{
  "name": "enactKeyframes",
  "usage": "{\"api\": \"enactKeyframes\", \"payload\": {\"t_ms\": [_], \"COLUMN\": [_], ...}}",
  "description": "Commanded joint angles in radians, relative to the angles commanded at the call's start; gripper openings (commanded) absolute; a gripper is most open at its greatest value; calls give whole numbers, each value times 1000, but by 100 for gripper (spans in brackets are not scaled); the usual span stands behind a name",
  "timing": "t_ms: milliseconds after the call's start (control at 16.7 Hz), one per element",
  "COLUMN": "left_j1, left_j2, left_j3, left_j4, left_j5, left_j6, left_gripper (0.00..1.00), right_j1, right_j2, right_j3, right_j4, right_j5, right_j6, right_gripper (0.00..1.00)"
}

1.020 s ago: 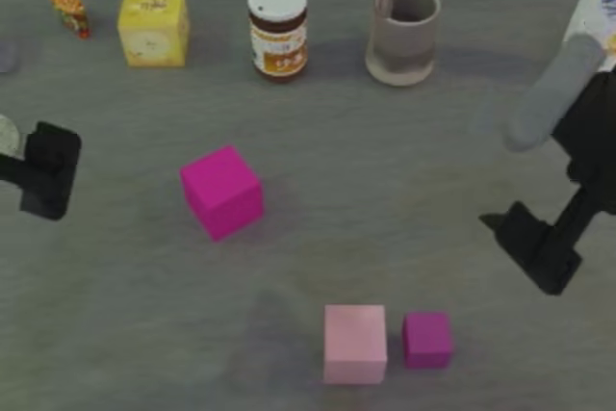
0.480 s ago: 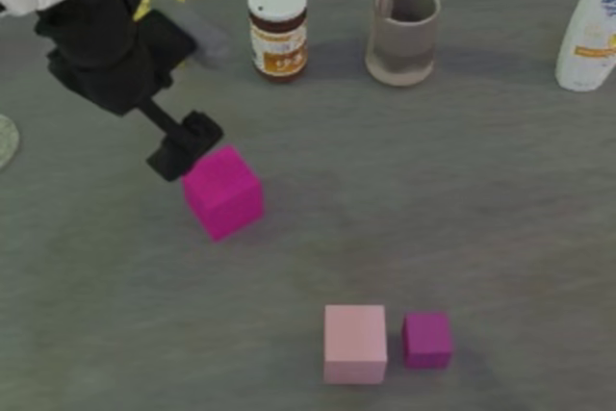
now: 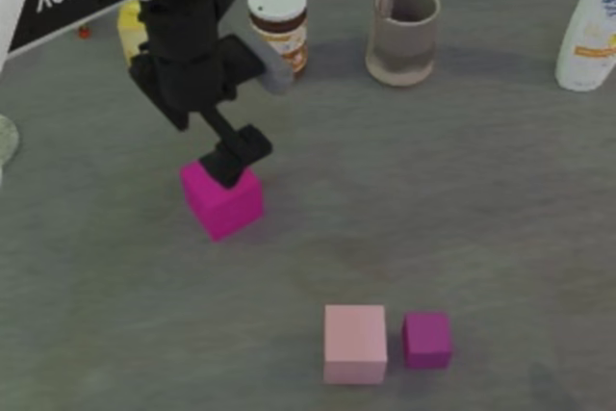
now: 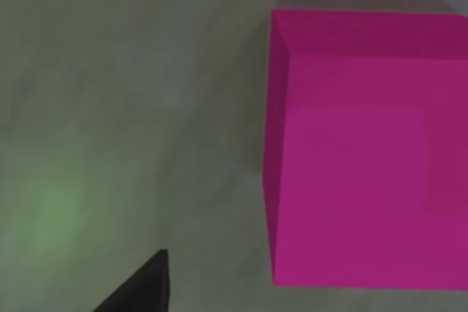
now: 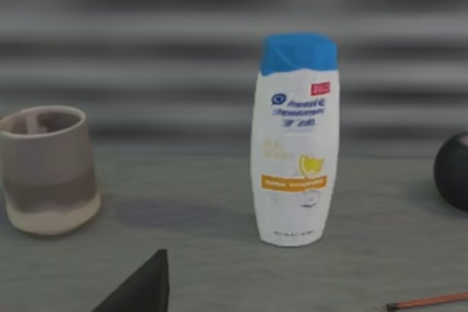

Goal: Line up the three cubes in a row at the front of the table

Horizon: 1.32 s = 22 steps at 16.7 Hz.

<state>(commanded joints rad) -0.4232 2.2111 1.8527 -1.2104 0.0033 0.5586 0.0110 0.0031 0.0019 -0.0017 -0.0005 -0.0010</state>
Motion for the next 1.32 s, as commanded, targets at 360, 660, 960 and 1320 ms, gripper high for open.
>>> {"api": "enactKeyframes", "payload": {"t_ms": [360, 660, 960, 1320], "left_j1": [4, 1, 1, 1], "left_j2": [3, 53, 104, 104], "left_j3": [-2, -105, -197, -197], "left_j4": [4, 160, 299, 299], "left_j5": [0, 0, 1, 1], "left_j6": [0, 3, 4, 4], "left_gripper": [100, 100, 100, 77], "right_j1": [-1, -1, -1, -1], "right_j2": [-3, -3, -3, -3], "right_j3": [-2, -2, -2, -2], "right_j4": [2, 2, 2, 2], "right_j5": [0, 0, 0, 0], "right_j6": [1, 1, 1, 1], "right_gripper": [100, 100, 100, 100]}}
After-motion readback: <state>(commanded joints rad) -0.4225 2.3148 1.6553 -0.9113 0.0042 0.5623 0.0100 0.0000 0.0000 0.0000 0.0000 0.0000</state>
